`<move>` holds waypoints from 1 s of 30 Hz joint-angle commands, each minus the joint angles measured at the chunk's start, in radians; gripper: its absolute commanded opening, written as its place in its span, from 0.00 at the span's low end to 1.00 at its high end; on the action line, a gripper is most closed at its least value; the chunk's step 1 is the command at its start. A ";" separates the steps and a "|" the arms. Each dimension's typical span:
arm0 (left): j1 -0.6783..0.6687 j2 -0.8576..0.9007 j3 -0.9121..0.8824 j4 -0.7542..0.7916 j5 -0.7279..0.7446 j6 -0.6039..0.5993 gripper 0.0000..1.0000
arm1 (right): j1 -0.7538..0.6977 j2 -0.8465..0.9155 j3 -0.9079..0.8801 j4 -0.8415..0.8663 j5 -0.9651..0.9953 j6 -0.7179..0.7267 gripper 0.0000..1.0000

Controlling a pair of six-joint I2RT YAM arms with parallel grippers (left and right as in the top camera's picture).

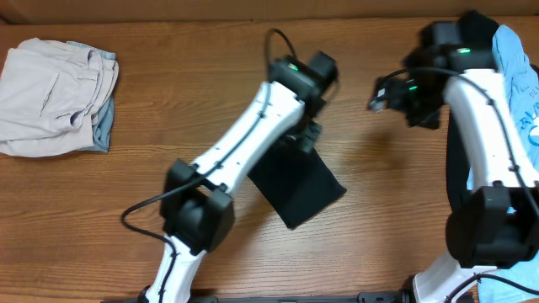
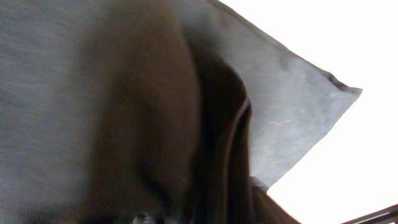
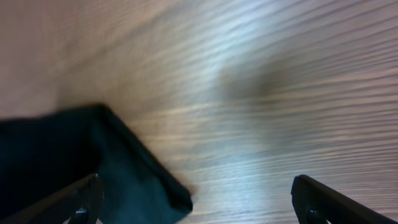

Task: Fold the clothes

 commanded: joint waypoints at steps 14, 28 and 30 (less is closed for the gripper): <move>-0.089 0.071 0.013 0.000 0.055 -0.011 0.81 | -0.260 -0.042 0.354 -0.074 -0.154 -0.027 1.00; -0.051 -0.133 0.137 0.005 0.120 0.019 0.90 | -0.268 -0.042 0.354 -0.135 -0.155 -0.072 1.00; 0.006 -0.174 0.185 0.005 0.119 -0.004 0.91 | -0.261 -0.042 0.353 -0.151 -0.162 -0.076 1.00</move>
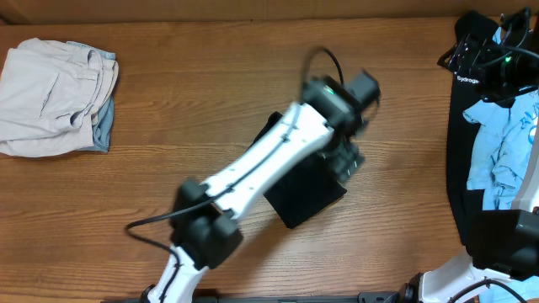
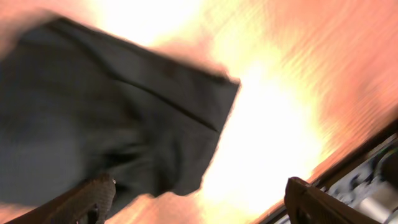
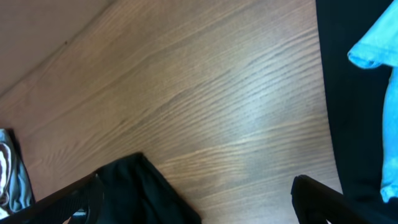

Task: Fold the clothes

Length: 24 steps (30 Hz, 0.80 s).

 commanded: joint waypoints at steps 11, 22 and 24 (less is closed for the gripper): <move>0.582 -0.278 0.181 0.032 0.000 -0.118 1.00 | 0.360 -0.013 0.010 0.005 0.008 -0.024 1.00; 0.724 -0.257 0.143 -0.027 -0.336 -0.141 1.00 | 0.864 0.140 0.010 0.049 0.326 0.166 1.00; 0.743 -0.256 0.128 -0.023 -0.362 -0.155 1.00 | 0.919 0.185 0.010 0.054 0.365 0.184 1.00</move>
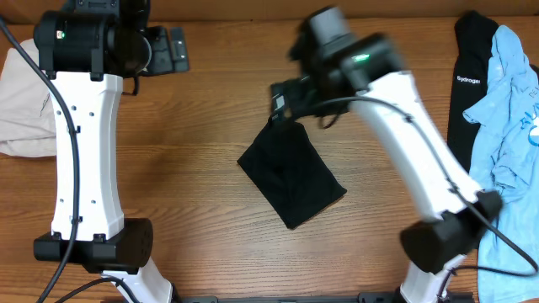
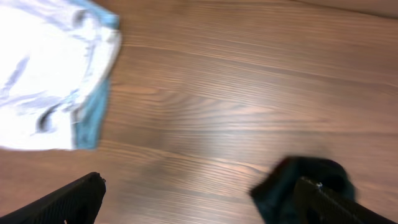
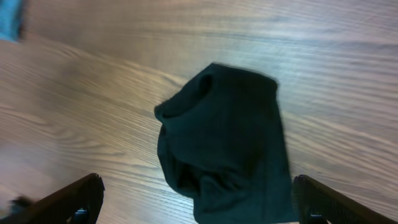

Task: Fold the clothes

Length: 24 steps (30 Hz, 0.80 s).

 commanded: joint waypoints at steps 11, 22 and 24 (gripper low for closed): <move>0.094 0.020 -0.113 0.018 -0.113 -0.039 1.00 | 0.148 0.213 0.010 0.007 0.262 0.161 0.90; 0.094 0.020 -0.191 0.051 -0.113 -0.038 1.00 | 0.139 0.213 -0.098 -0.005 0.261 0.184 0.44; 0.094 0.020 -0.195 0.051 -0.113 -0.038 1.00 | 0.133 0.213 -0.115 0.001 0.261 0.199 0.39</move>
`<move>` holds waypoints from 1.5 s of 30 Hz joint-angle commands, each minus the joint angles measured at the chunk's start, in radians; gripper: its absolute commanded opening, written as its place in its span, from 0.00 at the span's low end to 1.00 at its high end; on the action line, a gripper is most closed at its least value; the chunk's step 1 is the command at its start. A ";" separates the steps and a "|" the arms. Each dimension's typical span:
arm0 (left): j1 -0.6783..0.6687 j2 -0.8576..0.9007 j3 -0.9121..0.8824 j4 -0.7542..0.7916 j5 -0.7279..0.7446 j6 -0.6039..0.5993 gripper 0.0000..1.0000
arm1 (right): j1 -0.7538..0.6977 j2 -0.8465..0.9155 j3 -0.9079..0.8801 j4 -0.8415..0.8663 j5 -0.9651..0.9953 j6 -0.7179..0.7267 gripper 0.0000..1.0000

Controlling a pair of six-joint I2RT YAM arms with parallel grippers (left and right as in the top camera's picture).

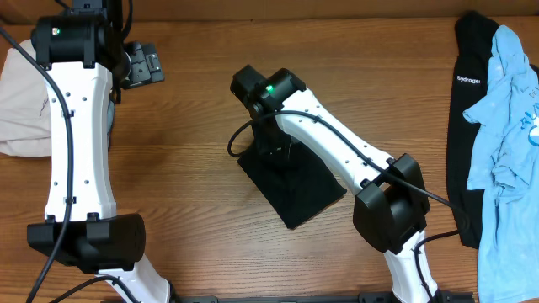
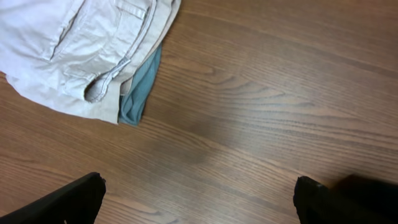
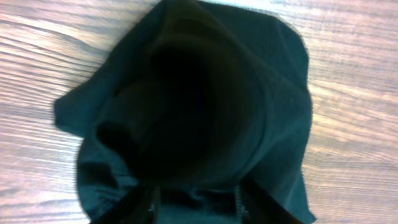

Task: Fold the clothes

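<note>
A folded black garment [image 1: 296, 187] lies on the table's middle. In the right wrist view the black garment [image 3: 205, 93] fills the frame, bunched up. My right gripper [image 1: 274, 141] is down on its upper left corner, and the right gripper [image 3: 196, 208] has its fingers drawn in on a fold of the cloth. Far off, at the table's back left, my left gripper [image 1: 141, 64] hangs open. The left gripper [image 2: 202, 202] has bare wood between its fingers, beside a folded beige pile [image 2: 74, 50].
The beige pile [image 1: 25, 109] at the far left lies over a teal garment [image 2: 140, 93]. At the right edge a black shirt [image 1: 468, 76] lies under a light blue shirt [image 1: 505, 126]. The table's back edge runs close behind the left gripper.
My right gripper was open above the black garment's upper corner; now it is lower and its fingers have closed in on the cloth. The left gripper has shifted slightly toward the beige pile.
First my left arm was down on the black garment while the right arm was at the table's right. Then the left gripper stood open over the garment. Then the left arm was at the back left and the right gripper open over the garment, which it now grips.
</note>
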 commanded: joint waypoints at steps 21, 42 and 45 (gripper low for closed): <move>0.003 0.011 -0.016 0.010 -0.013 -0.013 1.00 | -0.267 -0.009 -0.298 -0.017 -0.054 0.029 0.04; 0.004 0.011 -0.017 0.024 -0.011 -0.001 1.00 | -0.213 -0.327 -0.206 0.039 -0.308 -0.234 0.73; 0.005 0.011 -0.017 0.035 -0.011 -0.001 1.00 | -0.138 -0.325 -0.266 0.101 -0.308 -0.233 0.74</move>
